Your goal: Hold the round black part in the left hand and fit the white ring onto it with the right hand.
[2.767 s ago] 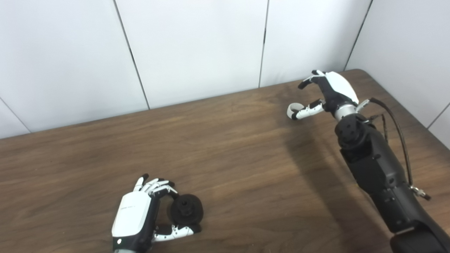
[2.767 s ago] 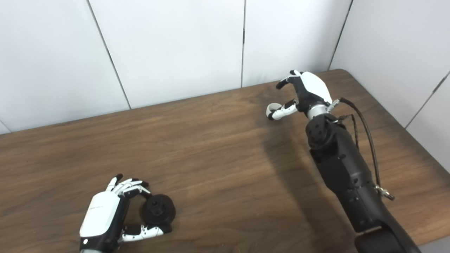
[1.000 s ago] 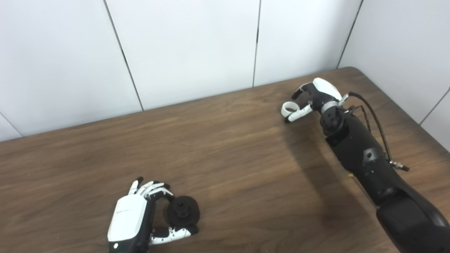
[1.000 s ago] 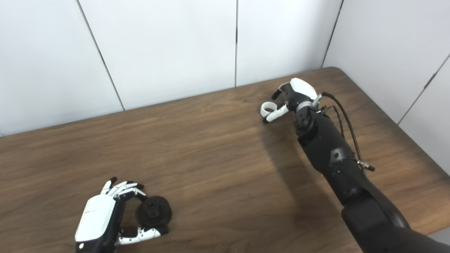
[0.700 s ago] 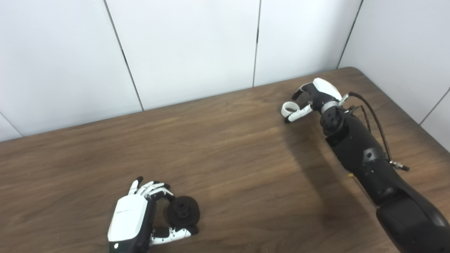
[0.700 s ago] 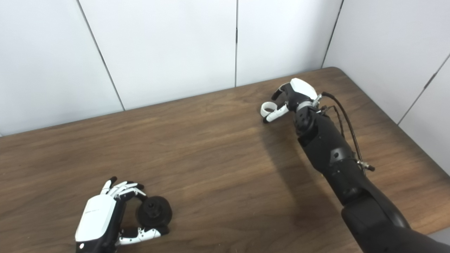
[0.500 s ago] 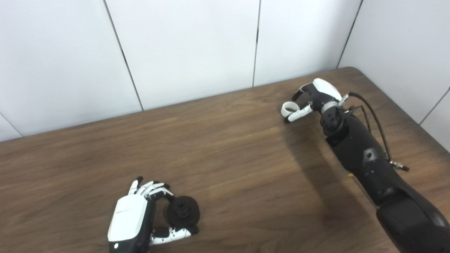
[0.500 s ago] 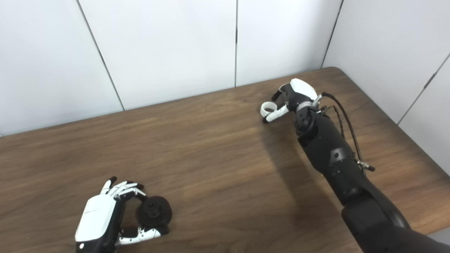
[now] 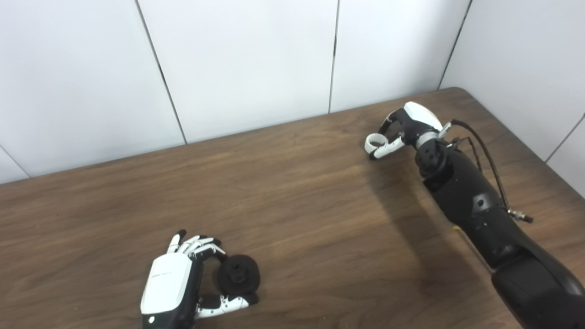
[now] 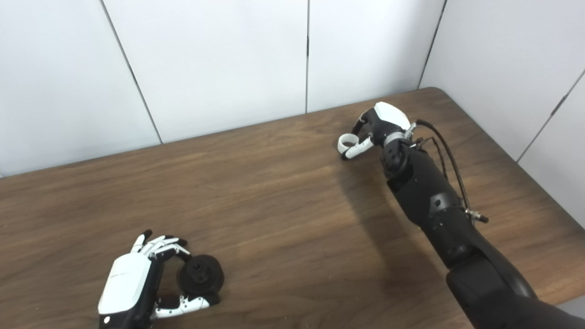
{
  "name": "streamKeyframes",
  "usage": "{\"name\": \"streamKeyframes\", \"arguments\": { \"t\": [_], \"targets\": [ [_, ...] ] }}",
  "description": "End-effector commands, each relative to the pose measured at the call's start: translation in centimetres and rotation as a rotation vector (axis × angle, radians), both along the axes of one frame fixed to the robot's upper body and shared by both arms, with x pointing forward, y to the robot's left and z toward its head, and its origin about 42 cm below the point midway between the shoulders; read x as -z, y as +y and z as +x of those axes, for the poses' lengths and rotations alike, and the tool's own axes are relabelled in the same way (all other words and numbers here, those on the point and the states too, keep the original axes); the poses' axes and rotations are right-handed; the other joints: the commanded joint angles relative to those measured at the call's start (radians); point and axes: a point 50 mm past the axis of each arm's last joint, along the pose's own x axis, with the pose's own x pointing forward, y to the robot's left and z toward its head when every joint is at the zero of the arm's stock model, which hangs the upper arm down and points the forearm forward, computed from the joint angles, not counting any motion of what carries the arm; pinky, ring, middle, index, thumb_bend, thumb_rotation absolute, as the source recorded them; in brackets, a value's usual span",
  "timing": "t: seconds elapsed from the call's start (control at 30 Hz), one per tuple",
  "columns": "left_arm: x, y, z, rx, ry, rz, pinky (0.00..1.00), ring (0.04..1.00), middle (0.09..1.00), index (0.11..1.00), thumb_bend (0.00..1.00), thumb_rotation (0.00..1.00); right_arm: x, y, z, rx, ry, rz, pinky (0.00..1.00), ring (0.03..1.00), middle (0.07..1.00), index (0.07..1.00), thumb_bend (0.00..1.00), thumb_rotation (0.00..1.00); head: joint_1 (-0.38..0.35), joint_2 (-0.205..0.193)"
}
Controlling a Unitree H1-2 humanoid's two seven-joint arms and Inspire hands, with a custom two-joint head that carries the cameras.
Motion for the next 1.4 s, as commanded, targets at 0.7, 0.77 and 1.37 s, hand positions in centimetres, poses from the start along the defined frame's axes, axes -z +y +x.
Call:
{"name": "streamKeyframes", "arguments": {
  "t": [0.7, 0.77, 1.37],
  "targets": [
    [1.2, -0.9, -0.8, 0.013, 0.049, 0.039, 0.98, 0.836, 0.753, 0.485, 0.52, 0.06, -5.2, 1.0, -2.0, -0.195, -0.169, -0.044, 1.00, 0.983, 0.843, 0.486, 0.52, 0.13, 0.101, 0.021],
    [1.2, -1.0, -0.8, 0.013, 0.050, 0.040, 0.99, 0.838, 0.754, 0.485, 0.52, 0.05, -5.7, 1.7, -2.5, -0.210, -0.180, -0.039, 1.00, 0.980, 0.843, 0.486, 0.52, 0.13, 0.106, 0.023],
    [1.0, -2.1, -0.7, 0.014, 0.049, 0.054, 1.00, 0.842, 0.756, 0.485, 0.52, 0.06, -8.4, 9.4, -7.6, -0.517, -0.178, -0.041, 0.93, 0.946, 0.814, 0.485, 0.52, 0.13, 0.219, 0.067]
  ]
}}
